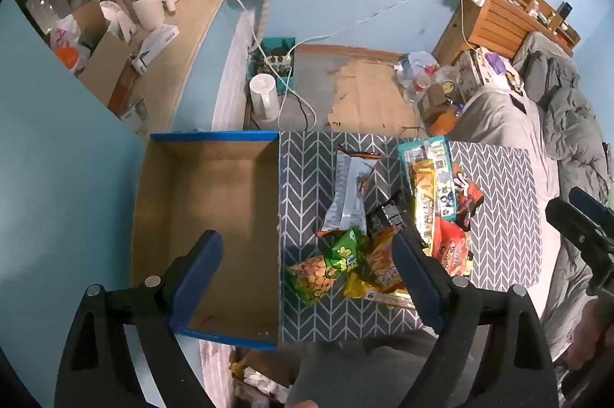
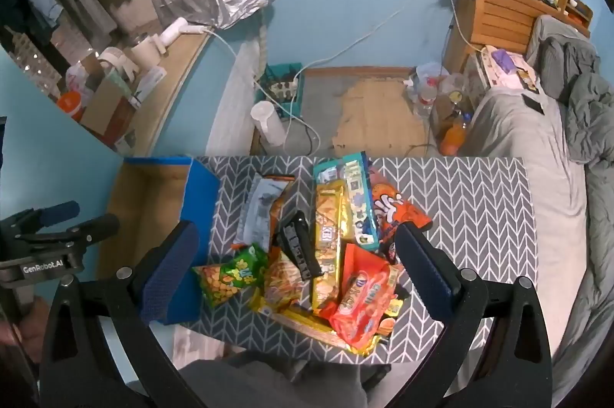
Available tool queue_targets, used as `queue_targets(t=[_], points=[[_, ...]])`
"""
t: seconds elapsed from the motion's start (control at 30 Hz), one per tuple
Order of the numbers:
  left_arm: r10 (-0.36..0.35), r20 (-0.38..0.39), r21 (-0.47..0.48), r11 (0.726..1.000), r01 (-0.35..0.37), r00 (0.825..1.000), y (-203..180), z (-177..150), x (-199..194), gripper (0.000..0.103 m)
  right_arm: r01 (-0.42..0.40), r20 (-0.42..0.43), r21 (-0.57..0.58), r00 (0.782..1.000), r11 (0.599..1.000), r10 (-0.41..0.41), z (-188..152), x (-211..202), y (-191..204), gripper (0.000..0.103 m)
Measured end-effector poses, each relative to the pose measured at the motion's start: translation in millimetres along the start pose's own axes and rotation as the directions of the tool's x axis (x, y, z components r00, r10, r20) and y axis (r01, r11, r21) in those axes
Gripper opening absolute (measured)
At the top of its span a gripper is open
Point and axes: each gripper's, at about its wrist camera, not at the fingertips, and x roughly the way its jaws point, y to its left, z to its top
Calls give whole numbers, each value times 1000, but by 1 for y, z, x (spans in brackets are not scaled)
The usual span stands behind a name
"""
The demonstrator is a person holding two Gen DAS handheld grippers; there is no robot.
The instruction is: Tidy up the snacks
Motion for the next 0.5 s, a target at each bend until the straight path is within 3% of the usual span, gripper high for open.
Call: queue_targets(t=[0.27,0.33,0.5], points=[[-21,13,20,1000,21,1000,3,-2,1,91,7,3,-4,1000,1000,-7,1,0,-2,101],[13,9,-10,1000,-13,1000,1,-4,1,91,11,2,-4,1000,1000,-11,-2,3,-4,101],[7,-12,1,1000,-7,1000,0,-7,6,91,11,-1,2,1000,1000,-11,1,0,-9,101]])
